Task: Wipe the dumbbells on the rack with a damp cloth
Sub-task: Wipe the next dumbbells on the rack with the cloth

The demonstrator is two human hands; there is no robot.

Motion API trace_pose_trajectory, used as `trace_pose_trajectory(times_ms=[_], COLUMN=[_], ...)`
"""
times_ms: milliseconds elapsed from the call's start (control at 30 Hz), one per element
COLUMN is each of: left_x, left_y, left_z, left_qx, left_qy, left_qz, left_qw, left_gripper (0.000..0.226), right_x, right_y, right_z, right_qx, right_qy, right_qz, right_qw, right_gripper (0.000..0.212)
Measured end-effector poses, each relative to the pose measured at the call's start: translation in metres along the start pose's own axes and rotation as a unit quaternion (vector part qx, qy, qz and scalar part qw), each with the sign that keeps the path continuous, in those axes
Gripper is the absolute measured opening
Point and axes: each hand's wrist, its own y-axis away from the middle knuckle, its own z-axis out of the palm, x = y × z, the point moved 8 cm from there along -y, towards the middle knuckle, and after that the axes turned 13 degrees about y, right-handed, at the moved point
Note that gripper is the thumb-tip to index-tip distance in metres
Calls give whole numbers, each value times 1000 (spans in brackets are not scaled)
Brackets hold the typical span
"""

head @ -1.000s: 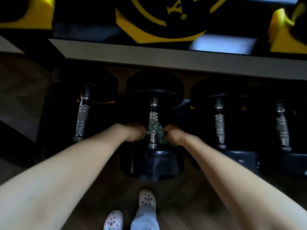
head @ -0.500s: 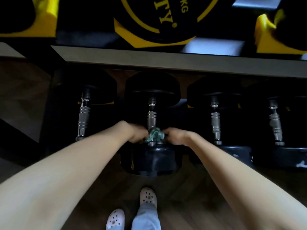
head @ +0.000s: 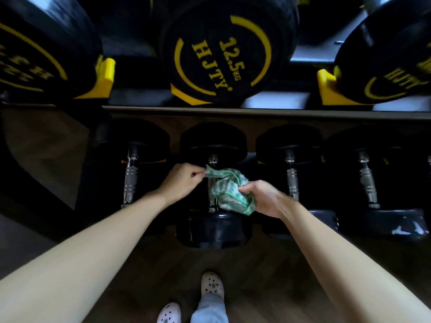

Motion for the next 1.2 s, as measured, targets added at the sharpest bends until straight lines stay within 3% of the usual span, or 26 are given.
trace_pose_trajectory(times_ms=[67,133,200,267,333,433,500,600,700,733,800,867,900,967,1033,1100,1200], left_x=[18,37,54,66,70,70,68,66,69,69,61,47,37,21,16,13,13], left_y=[5,12,23,35,46,54,55,54,51,48,34,16,10,8,9,7,1], left_z=[-12,-14,-2,15,28,38,40,42,34,29,17,3,-1,4,17,18,8], left_qx=[89,128,95,40,9,-11,-16,-7,22,29,25,47,63,56,-37,-58,21], left_qy=[23,6,-40,-94,-148,-215,-239,-264,-309,-315,-255,-75,43,267,335,331,411], left_qz=[85,165,253,325,378,409,415,422,431,425,342,149,29,-160,-245,-254,-203], left_qw=[992,978,962,940,914,887,878,868,848,848,904,985,997,949,909,907,888], left_gripper=[17,22,25,10,15,31,37,49,34,26,17,27,28,29,25,18,12], right_x=[0,1,0,-1,-1,-8,-12,-13,-14,-15,-16,-16,-17,-20,-24,-26,-25], right_y=[1,1,0,-3,-7,-7,-5,-9,-11,-11,-11,-11,-12,-8,-5,-4,-5], right_z=[1,5,8,11,14,23,28,25,21,21,20,19,17,17,16,12,7], right_qx=[12,17,34,59,52,-12,-40,-14,4,4,2,-2,-6,-30,-56,-58,-32], right_qy=[-46,-93,-127,-160,-213,-273,-234,-146,-159,-166,-165,-158,-158,-163,-149,-121,-45], right_qz=[4,1,-16,-41,-63,-91,-103,-112,-109,-109,-108,-109,-107,-107,-113,-112,-105], right_qw=[999,996,991,984,974,958,966,983,981,980,980,982,982,980,981,985,993], right_gripper=[25,25,24,24,28,41,42,27,23,24,26,29,31,32,31,29,26])
